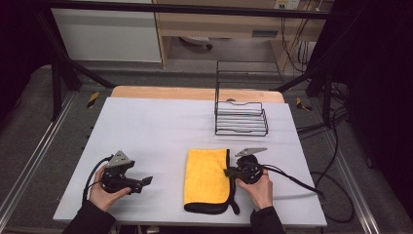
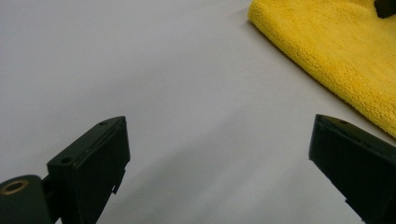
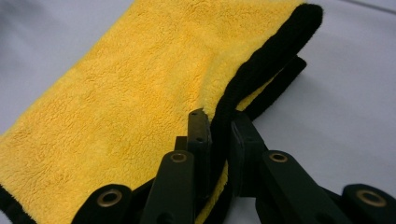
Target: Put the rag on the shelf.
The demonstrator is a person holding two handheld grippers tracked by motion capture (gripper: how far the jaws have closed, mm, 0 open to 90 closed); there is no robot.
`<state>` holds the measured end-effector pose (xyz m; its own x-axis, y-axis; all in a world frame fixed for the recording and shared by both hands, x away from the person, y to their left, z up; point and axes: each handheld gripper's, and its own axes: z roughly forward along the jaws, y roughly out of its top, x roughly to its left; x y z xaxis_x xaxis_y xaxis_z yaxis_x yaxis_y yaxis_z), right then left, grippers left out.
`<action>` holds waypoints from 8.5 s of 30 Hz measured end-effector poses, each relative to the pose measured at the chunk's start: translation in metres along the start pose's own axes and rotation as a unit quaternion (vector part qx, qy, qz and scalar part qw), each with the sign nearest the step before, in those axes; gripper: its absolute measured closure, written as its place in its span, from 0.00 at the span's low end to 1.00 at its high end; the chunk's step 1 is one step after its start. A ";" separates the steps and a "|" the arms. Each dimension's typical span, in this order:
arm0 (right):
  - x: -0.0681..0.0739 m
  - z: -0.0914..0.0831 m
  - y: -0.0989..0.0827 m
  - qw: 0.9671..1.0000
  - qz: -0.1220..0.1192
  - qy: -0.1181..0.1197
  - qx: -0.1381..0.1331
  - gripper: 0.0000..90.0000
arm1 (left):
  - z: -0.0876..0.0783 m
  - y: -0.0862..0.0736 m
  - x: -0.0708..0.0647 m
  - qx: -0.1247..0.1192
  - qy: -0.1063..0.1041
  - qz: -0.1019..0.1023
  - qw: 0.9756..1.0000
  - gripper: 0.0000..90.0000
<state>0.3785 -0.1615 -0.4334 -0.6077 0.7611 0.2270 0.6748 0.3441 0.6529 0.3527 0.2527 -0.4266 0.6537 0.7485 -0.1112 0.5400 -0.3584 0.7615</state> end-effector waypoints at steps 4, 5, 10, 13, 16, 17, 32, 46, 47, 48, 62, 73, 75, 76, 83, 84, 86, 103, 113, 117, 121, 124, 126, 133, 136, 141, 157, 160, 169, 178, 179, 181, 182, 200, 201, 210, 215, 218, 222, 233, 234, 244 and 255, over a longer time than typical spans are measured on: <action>-0.003 0.002 -0.003 1.000 -0.007 -0.002 -0.009 0.83 | 0.002 0.002 -0.001 0.005 0.005 0.000 1.000 0.07; -0.002 0.000 -0.003 1.000 -0.010 -0.006 -0.015 0.79 | 0.002 0.003 -0.001 0.005 0.003 0.000 1.000 0.07; -0.012 -0.017 -0.005 0.997 -0.013 -0.009 -0.073 0.52 | 0.011 0.018 -0.007 0.001 -0.003 0.007 1.000 0.11; -0.021 -0.025 -0.010 0.996 -0.003 -0.012 -0.093 0.38 | 0.017 0.024 -0.011 0.004 -0.004 0.007 1.000 0.14; -0.030 -0.029 -0.013 0.996 0.005 -0.010 -0.092 0.27 | 0.030 0.036 -0.019 0.009 -0.004 0.012 1.000 0.17; -0.030 -0.029 -0.013 0.996 0.005 -0.010 -0.092 0.27 | 0.035 0.041 -0.022 0.013 -0.004 0.018 1.000 0.17; -0.040 -0.028 -0.020 0.995 0.019 -0.014 -0.094 0.09 | 0.123 0.094 -0.051 0.059 -0.017 -0.005 0.998 0.54; -0.035 0.004 0.005 0.996 0.039 -0.018 -0.084 0.31 | 0.134 0.086 -0.044 0.079 -0.044 -0.032 0.995 0.80; -0.036 0.009 0.006 0.996 0.042 -0.020 -0.082 0.34 | 0.133 0.086 -0.044 0.081 -0.049 -0.031 0.995 0.82; -0.036 0.013 0.007 0.996 0.041 -0.022 -0.078 0.38 | 0.133 0.086 -0.044 0.081 -0.049 -0.031 0.995 0.85; -0.030 0.028 0.011 0.997 0.053 -0.015 -0.047 0.68 | 0.135 0.085 -0.048 0.083 -0.044 -0.003 0.996 0.88; -0.031 0.028 0.013 0.996 0.086 0.007 -0.033 0.88 | 0.135 0.084 -0.047 0.078 -0.047 0.000 0.996 0.89; -0.031 0.028 0.013 0.996 0.085 0.008 -0.034 0.89 | 0.134 0.084 -0.046 0.076 -0.050 -0.005 0.996 0.90; -0.031 0.028 0.013 0.996 0.085 0.008 -0.035 0.89 | 0.134 0.084 -0.046 0.076 -0.050 -0.005 0.996 0.91; -0.030 0.021 0.014 0.995 0.081 0.009 -0.048 0.91 | 0.127 0.079 -0.042 0.039 -0.067 -0.020 0.997 0.93; -0.029 0.020 0.014 0.995 0.080 0.011 -0.051 0.91 | 0.125 0.079 -0.042 0.032 -0.066 -0.016 0.997 0.93; -0.028 0.016 0.015 0.995 0.078 0.013 -0.058 0.91 | 0.121 0.080 -0.044 0.019 -0.069 -0.017 0.997 0.93; -0.010 -0.018 0.022 0.993 0.033 0.006 -0.112 0.91 | 0.083 0.093 -0.061 -0.045 -0.072 0.015 0.996 0.93; -0.002 -0.038 0.029 0.988 0.010 -0.009 -0.154 0.92 | 0.065 0.108 -0.071 -0.087 -0.074 0.024 0.993 0.93; 0.003 -0.049 0.033 0.985 0.000 -0.013 -0.172 0.92 | 0.055 0.116 -0.074 -0.104 -0.069 0.032 0.992 0.93; 0.007 -0.058 0.038 0.982 -0.011 -0.023 -0.190 0.92 | 0.048 0.123 -0.077 -0.121 -0.067 0.037 0.990 0.93; 0.009 -0.064 0.041 0.979 -0.015 -0.026 -0.202 0.92 | 0.044 0.127 -0.079 -0.133 -0.065 0.038 0.988 0.93; 0.010 -0.067 0.043 0.977 -0.021 -0.032 -0.209 0.92 | 0.044 0.128 -0.079 -0.137 -0.064 0.039 0.988 0.93; 0.011 -0.079 0.049 0.970 -0.029 -0.042 -0.238 0.92 | 0.038 0.139 -0.085 -0.171 -0.061 0.044 0.982 0.93; 0.010 -0.084 0.051 0.966 -0.030 -0.048 -0.252 0.92 | 0.037 0.143 -0.086 -0.177 -0.059 0.047 0.981 0.93; 0.011 -0.094 0.056 0.961 -0.039 -0.055 -0.270 0.92 | 0.035 0.155 -0.090 -0.201 -0.057 0.051 0.977 0.93; 0.007 -0.125 0.066 0.943 -0.044 -0.070 -0.324 0.93 | 0.025 0.194 -0.104 -0.243 -0.066 0.077 0.965 0.93; 0.007 -0.131 0.069 0.939 -0.047 -0.074 -0.331 0.93 | 0.024 0.197 -0.105 -0.247 -0.065 0.079 0.964 0.93; 0.008 -0.143 0.081 0.927 -0.059 -0.088 -0.360 0.93 | 0.021 0.214 -0.106 -0.277 -0.064 0.073 0.956 0.93; 0.005 -0.155 0.091 0.918 -0.066 -0.099 -0.379 0.93 | 0.016 0.231 -0.110 -0.297 -0.061 0.077 0.950 0.93; 0.005 -0.157 0.093 0.916 -0.068 -0.101 -0.381 0.93 | 0.016 0.233 -0.110 -0.299 -0.061 0.078 0.949 0.93; 0.005 -0.160 0.095 0.914 -0.069 -0.103 -0.386 0.93 | 0.015 0.237 -0.110 -0.304 -0.061 0.076 0.948 0.94; 0.005 -0.160 0.095 0.914 -0.069 -0.103 -0.386 0.93 | 0.014 0.239 -0.111 -0.305 -0.061 0.076 0.947 0.94; 0.004 -0.195 0.122 0.892 -0.079 -0.132 -0.426 0.93 | 0.007 0.282 -0.119 -0.352 -0.065 0.072 0.931 0.93; 0.004 -0.196 0.124 0.890 -0.080 -0.132 -0.429 0.93 | 0.006 0.284 -0.119 -0.357 -0.066 0.069 0.929 0.94; 0.002 -0.208 0.139 0.879 -0.080 -0.136 -0.450 0.93 | 0.000 0.304 -0.120 -0.374 -0.061 0.069 0.923 0.94; 0.003 -0.215 0.152 0.875 -0.082 -0.137 -0.458 0.93 | -0.004 0.316 -0.119 -0.384 -0.061 0.062 0.919 0.93; 0.003 -0.221 0.161 0.871 -0.087 -0.141 -0.463 0.93 | -0.005 0.323 -0.119 -0.389 -0.059 0.062 0.917 0.93; 0.003 -0.226 0.169 0.869 -0.089 -0.141 -0.466 0.93 | -0.007 0.330 -0.118 -0.395 -0.058 0.062 0.915 0.93; -0.007 -0.228 0.192 0.863 -0.091 -0.144 -0.476 0.93 | -0.009 0.354 -0.110 -0.404 -0.049 0.058 0.912 0.93; -0.007 -0.228 0.192 0.863 -0.091 -0.144 -0.476 0.93 | -0.009 0.356 -0.109 -0.406 -0.049 0.057 0.911 0.93; -0.020 -0.227 0.215 0.858 -0.085 -0.143 -0.486 0.93 | -0.006 0.377 -0.098 -0.415 -0.036 0.050 0.908 0.93; -0.038 -0.217 0.231 0.858 -0.081 -0.140 -0.488 0.93 | 0.010 0.393 -0.087 -0.422 -0.023 0.050 0.905 0.93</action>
<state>0.4670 -0.2302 -0.1343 -0.4437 0.8960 -0.0166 -0.1635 -0.0628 0.9845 0.5132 0.0418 -0.1241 0.7092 0.7045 -0.0270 -0.1072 0.1456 0.9835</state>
